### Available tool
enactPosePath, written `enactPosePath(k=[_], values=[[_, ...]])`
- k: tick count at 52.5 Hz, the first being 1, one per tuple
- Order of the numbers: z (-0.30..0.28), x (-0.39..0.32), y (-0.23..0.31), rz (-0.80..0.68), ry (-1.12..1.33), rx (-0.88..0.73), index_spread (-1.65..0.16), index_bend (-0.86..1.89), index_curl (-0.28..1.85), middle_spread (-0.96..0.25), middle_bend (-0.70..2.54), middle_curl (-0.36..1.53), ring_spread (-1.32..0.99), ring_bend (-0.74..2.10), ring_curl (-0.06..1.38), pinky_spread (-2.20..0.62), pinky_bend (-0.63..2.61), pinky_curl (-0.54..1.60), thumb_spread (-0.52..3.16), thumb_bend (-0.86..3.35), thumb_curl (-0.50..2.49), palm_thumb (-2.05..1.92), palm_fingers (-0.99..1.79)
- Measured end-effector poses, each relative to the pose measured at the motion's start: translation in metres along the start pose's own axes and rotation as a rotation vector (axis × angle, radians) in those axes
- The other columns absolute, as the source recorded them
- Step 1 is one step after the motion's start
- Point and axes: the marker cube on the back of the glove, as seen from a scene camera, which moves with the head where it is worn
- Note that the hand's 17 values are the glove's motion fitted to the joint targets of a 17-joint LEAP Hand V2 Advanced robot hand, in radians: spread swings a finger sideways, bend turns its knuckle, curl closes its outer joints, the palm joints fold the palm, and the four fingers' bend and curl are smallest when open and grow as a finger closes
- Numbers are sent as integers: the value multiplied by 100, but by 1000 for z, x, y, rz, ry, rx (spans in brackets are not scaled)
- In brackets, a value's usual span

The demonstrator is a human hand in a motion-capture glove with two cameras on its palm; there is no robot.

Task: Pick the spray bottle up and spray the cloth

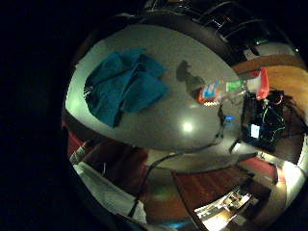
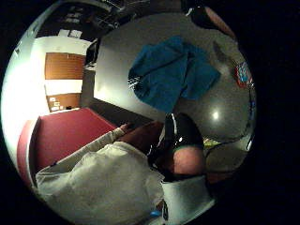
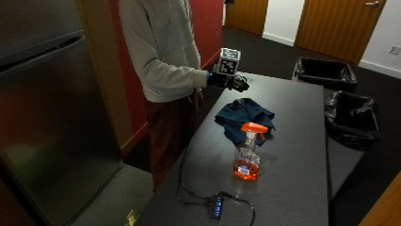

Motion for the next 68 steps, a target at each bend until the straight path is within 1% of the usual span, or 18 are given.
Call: enactPosePath(k=[7, 17, 26, 40, 45, 53, 59, 68], values=[[1, -2, 5, 9, 0, 35, -30, 36, 20, -5, 26, 13, -2, 18, 9, 12, 25, 14, 64, 34, 20, 64, 41], [3, 3, 17, 64, -36, 133, -36, 29, 26, -6, 24, 20, -1, 19, 13, 14, 23, 20, 84, 25, 28, 69, 39], [4, 17, 31, 141, -97, 269, -38, 21, 28, -6, 21, 24, -2, 19, 16, 15, 22, 24, 91, 18, 33, 74, 38], [5, 62, 56, 333, -176, 451, -38, 12, 27, -5, 21, 28, -2, 22, 20, 15, 26, 29, 95, 8, 39, 78, 33], [5, 77, 64, 395, -213, 506, -38, 10, 25, -4, 18, 28, -2, 25, 23, 16, 31, 31, 95, 4, 41, 78, 27], [0, 114, 78, 511, -270, 648, -37, 8, 21, -2, 19, 29, -1, 30, 25, 16, 39, 34, 96, -2, 42, 77, 17], [1, 132, 82, 584, -321, 731, -37, 9, 19, -2, 21, 30, -1, 33, 26, 16, 42, 35, 96, -3, 42, 76, 15], [9, 160, 78, 681, -464, 842, -36, 10, 18, -2, 24, 32, -1, 37, 28, 15, 43, 36, 97, -3, 42, 74, 14]])
